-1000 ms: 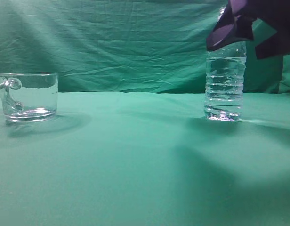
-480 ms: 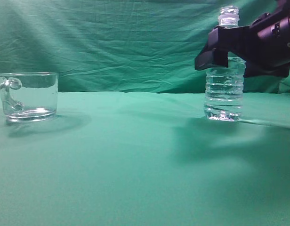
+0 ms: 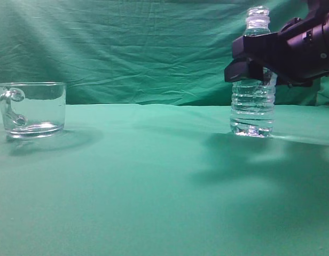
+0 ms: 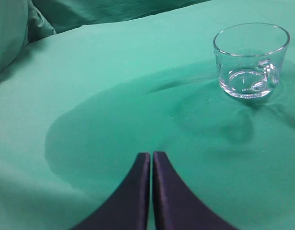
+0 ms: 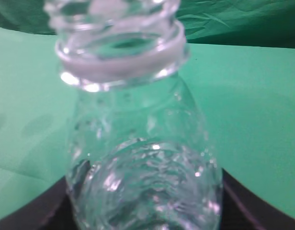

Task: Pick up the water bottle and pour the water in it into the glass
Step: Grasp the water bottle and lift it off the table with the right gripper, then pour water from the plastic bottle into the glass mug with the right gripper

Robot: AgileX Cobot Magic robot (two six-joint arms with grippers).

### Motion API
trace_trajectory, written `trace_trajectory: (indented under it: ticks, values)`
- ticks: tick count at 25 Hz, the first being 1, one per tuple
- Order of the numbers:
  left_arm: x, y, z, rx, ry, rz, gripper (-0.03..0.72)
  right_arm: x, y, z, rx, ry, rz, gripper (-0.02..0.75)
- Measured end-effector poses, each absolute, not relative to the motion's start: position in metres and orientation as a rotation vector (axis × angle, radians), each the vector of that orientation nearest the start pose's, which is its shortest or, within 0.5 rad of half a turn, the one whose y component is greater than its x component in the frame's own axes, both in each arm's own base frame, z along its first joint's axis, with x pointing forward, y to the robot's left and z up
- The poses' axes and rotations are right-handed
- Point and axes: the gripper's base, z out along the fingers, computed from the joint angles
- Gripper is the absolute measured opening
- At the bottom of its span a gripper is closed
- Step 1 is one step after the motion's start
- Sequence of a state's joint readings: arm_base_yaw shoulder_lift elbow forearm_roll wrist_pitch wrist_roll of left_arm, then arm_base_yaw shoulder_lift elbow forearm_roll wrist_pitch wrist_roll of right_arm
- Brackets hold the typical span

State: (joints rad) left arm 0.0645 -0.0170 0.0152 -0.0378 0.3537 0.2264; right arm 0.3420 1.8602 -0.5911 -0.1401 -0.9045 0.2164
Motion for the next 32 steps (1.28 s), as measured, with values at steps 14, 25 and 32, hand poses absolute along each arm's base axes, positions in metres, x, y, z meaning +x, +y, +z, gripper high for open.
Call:
trace_trajectory:
  ticks: [14, 25, 32]
  values:
    - [0.053, 0.002, 0.177, 0.125, 1.834, 0.167, 0.0, 0.297, 0.118, 0.135, -0.301, 1.85, 0.426, 0.34]
    - [0.053, 0.002, 0.177, 0.125, 1.834, 0.167, 0.0, 0.32, 0.144, 0.222, -0.576, 1.786, 0.349, 0.292]
    - [0.053, 0.002, 0.177, 0.125, 1.834, 0.167, 0.0, 0.336, 0.201, 0.267, -0.755, 1.786, 0.262, 0.292]
